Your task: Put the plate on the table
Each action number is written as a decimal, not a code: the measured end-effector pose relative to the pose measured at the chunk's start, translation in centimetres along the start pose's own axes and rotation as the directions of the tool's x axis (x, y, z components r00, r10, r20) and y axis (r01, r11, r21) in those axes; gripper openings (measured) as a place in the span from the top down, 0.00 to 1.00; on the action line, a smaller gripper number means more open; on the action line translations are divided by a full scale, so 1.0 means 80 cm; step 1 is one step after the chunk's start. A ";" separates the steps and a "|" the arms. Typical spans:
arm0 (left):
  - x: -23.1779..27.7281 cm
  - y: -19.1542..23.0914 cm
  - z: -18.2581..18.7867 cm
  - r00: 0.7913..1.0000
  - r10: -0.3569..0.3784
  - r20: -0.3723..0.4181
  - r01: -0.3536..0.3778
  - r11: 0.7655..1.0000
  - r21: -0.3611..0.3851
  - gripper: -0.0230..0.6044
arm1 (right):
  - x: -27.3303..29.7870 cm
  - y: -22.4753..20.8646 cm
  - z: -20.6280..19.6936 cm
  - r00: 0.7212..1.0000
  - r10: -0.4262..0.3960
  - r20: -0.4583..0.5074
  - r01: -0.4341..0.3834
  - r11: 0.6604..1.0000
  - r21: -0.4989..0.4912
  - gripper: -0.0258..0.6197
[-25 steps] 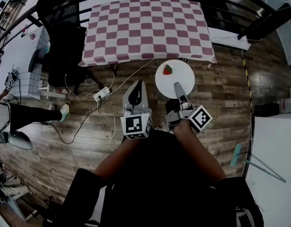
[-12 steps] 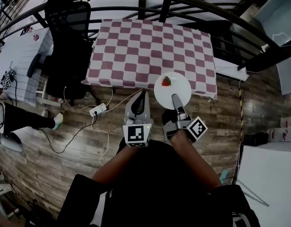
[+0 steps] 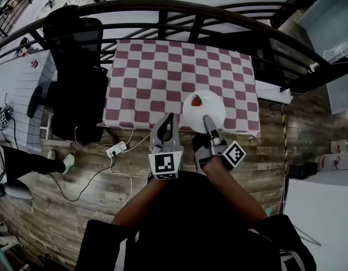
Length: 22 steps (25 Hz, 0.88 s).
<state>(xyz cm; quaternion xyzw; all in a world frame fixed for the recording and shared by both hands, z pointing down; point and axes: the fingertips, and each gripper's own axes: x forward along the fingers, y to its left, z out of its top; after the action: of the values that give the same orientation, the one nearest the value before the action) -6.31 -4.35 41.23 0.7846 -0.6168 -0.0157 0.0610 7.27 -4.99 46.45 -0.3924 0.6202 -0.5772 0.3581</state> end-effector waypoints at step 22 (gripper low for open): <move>0.106 0.035 -0.038 0.991 -0.097 -0.094 0.096 0.995 -0.009 0.95 | 0.097 -0.030 0.030 1.000 -0.012 0.024 0.011 0.998 0.055 0.95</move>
<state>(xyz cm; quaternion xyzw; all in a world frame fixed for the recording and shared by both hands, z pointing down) -6.68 -12.97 44.95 0.8132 -0.5746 0.0172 0.0907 6.27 -13.06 48.74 -0.3929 0.5976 -0.5912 0.3727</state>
